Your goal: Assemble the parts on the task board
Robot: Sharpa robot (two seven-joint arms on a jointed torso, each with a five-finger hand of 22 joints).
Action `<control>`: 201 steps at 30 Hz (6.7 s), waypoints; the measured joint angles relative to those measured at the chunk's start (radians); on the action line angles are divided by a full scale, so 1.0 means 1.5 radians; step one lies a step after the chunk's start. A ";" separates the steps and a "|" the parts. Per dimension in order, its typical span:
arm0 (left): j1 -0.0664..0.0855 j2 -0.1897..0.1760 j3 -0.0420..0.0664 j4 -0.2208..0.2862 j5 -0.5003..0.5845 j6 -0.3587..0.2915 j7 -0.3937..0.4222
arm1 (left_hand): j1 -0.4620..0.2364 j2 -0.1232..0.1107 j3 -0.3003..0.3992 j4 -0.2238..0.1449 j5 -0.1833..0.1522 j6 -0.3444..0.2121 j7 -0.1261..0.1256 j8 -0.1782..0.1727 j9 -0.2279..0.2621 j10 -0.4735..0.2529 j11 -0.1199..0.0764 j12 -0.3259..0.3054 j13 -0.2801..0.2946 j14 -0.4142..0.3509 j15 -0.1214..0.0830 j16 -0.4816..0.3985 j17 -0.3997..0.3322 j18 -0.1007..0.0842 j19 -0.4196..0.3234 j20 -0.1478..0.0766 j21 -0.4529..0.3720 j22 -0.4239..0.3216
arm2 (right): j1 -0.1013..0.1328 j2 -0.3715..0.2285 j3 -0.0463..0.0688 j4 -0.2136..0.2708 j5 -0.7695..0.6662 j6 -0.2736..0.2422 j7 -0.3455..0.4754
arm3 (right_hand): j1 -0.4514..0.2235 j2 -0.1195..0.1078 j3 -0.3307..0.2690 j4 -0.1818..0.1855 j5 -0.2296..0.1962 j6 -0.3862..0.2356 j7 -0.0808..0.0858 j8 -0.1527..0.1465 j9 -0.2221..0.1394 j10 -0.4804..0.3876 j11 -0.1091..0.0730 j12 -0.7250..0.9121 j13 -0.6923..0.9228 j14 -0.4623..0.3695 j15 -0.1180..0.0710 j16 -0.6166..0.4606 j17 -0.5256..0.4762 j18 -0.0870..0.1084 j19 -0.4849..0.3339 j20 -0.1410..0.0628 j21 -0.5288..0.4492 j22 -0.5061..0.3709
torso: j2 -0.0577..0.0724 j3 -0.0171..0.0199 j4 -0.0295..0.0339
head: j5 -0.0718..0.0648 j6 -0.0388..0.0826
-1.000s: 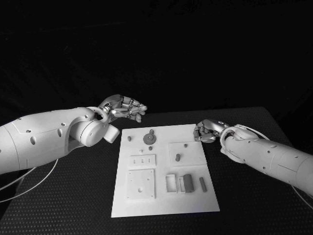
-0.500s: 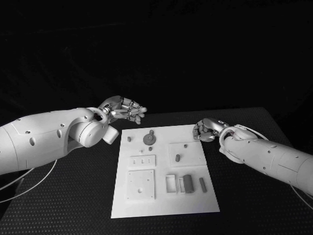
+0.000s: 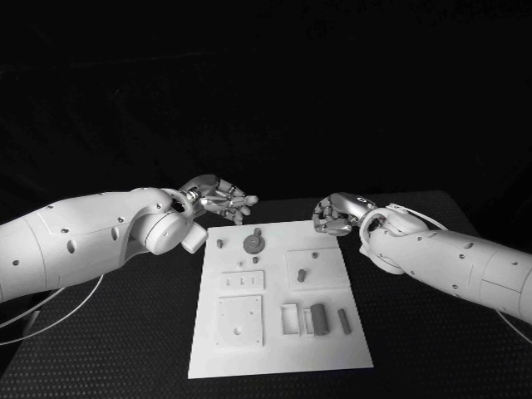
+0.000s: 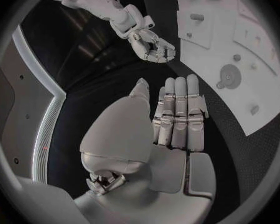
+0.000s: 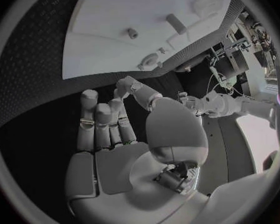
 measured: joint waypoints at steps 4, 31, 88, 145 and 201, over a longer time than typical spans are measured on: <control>0.000 0.018 -0.001 -0.009 -0.015 -0.006 -0.033 | -0.003 -0.003 0.000 0.000 0.000 0.002 0.002 -0.006 -0.003 0.003 -0.002 0.002 0.004 -0.001 0.001 0.004 0.012 0.000 0.002 -0.002 0.000 0.009 | 0.006 -0.007 0.001 0.050 -0.021 0.000 -0.032 | 0.000 0.000 -0.001 -0.001 0.000 0.000 0.000 0.000 0.000 0.000 0.000 0.000 0.000 0.000 0.000 0.000 0.000 0.000 0.000 0.000 0.000 0.000 | -0.009 -0.0019 -0.0038 | 0.004 0.002; -0.019 0.078 -0.029 0.000 -0.056 -0.054 -0.147 | -0.053 -0.022 -0.027 0.000 0.000 -0.013 0.011 -0.027 -0.019 -0.071 0.031 -0.019 0.003 -0.064 0.033 -0.045 0.014 0.001 -0.058 0.031 -0.026 0.012 | 0.018 0.014 0.003 0.189 -0.084 0.001 -0.122 | 0.000 0.000 -0.002 -0.005 -0.001 -0.001 0.001 0.000 0.000 0.002 -0.002 0.000 0.000 0.003 -0.001 0.000 0.000 0.000 0.004 -0.001 0.002 0.000 | -0.051 -0.0072 -0.0139 | 0.026 0.004; -0.022 0.084 -0.030 -0.001 -0.030 -0.050 -0.155 | 0.083 0.067 -0.023 -0.002 -0.002 0.040 -0.018 -0.013 -0.017 -0.024 0.004 -0.008 0.032 -0.043 0.022 -0.050 0.033 0.002 -0.050 0.024 -0.026 0.021 | 0.018 0.036 0.003 0.181 -0.089 0.002 -0.131 | -0.008 -0.014 -0.001 -0.004 -0.001 -0.002 0.002 0.002 0.000 0.005 0.000 -0.003 0.000 0.008 0.000 -0.002 0.000 0.000 0.008 -0.001 0.002 0.000 | -0.046 -0.0049 -0.0144 | 0.021 -0.004; -0.022 0.040 -0.044 -0.007 -0.084 -0.044 -0.171 | 0.099 0.105 0.030 0.000 0.000 0.049 -0.010 -0.007 -0.017 0.001 -0.005 -0.005 0.046 -0.023 0.014 -0.050 0.059 -0.003 -0.035 0.013 -0.026 0.036 | 0.013 -0.048 0.002 0.123 0.009 -0.030 -0.097 | -0.008 -0.082 0.006 0.034 0.004 -0.091 0.052 -0.059 -0.011 -0.047 0.046 -0.029 -0.005 -0.036 0.043 -0.039 0.000 -0.001 -0.029 0.022 -0.037 0.000 | -0.045 -0.0040 -0.0142 | 0.023 -0.009; -0.055 0.019 -0.045 0.019 -0.279 0.003 -0.313 | -0.469 0.004 0.491 -0.389 0.006 0.061 -0.015 -0.014 0.054 -0.006 0.000 -0.003 0.114 -0.049 0.015 0.007 0.063 -0.004 -0.036 0.011 -0.027 0.175 | 0.033 -0.033 0.015 0.079 0.103 0.041 -0.027 | 0.004 -0.069 -0.005 0.019 0.005 -0.085 0.056 -0.047 -0.011 -0.051 0.046 -0.029 -0.008 -0.040 0.044 -0.039 0.000 -0.001 -0.031 0.026 -0.043 0.000 | -0.044 -0.0049 -0.0136 | 0.019 -0.032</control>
